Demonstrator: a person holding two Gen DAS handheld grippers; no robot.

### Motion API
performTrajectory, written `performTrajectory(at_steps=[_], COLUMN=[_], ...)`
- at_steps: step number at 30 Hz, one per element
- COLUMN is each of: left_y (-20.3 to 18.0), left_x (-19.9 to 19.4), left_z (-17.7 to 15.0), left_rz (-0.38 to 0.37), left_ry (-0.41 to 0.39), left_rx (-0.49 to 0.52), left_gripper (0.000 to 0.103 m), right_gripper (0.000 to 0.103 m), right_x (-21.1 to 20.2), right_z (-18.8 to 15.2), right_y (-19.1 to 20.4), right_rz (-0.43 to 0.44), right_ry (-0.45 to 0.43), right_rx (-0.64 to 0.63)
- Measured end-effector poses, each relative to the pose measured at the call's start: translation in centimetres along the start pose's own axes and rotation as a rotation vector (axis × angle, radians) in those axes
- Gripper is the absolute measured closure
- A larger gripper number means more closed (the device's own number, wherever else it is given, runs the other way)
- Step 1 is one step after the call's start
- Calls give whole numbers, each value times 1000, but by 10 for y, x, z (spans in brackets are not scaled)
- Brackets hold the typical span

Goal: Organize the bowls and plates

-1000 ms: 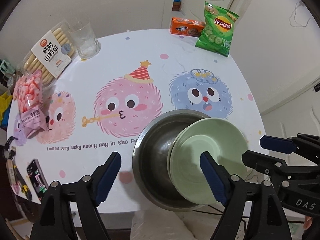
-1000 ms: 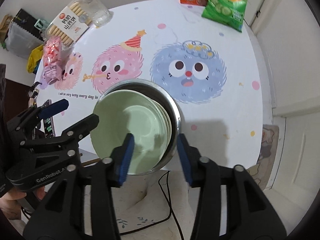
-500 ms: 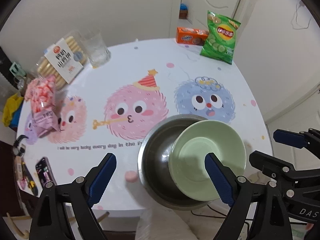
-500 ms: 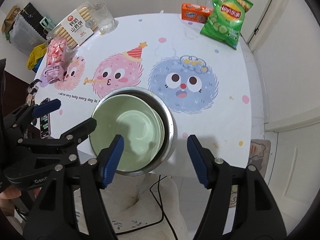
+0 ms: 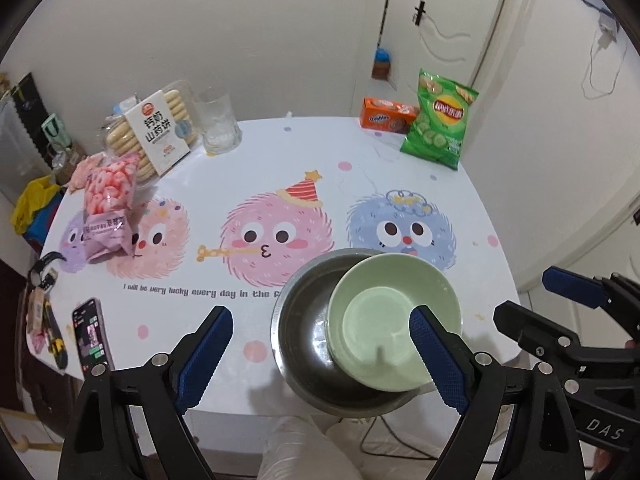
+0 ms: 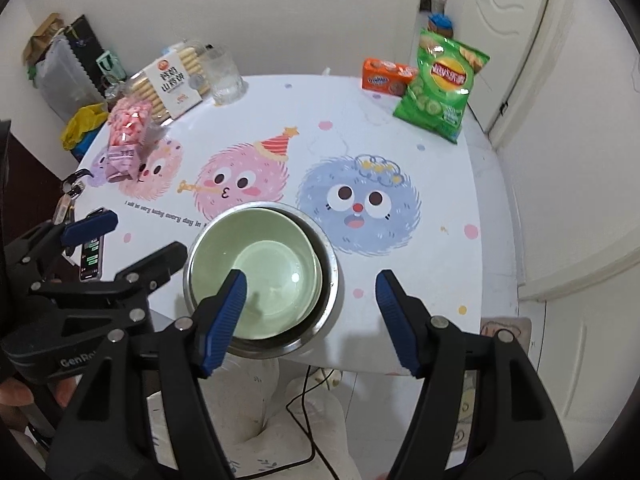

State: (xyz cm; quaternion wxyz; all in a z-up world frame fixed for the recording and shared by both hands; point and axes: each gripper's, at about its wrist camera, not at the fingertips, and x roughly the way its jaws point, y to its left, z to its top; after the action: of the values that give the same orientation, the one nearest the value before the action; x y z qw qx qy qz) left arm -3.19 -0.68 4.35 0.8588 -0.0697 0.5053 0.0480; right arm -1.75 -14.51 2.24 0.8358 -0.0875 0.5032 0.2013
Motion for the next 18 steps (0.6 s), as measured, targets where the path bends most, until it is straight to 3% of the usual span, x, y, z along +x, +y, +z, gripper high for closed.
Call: performTrajectory(at_steps=[9,13,18], left_y=[3,1,0], left_x=[-15,-11,-2], left_z=[-7,-9,-14], left_rz=[-58,-62,-53], left_ry=[-56,-25,17], left_rx=[-50,-51,-23], left_gripper=[11,4,0], right_gripper=[30,29,29], right_x=[-12,-17,-15], right_z=[-12,-14,-17], right_y=[-4,-5,-7], right_rz=[28,30,-27], right_ry=[-49,-67,-47], right_rx=[38,47,49])
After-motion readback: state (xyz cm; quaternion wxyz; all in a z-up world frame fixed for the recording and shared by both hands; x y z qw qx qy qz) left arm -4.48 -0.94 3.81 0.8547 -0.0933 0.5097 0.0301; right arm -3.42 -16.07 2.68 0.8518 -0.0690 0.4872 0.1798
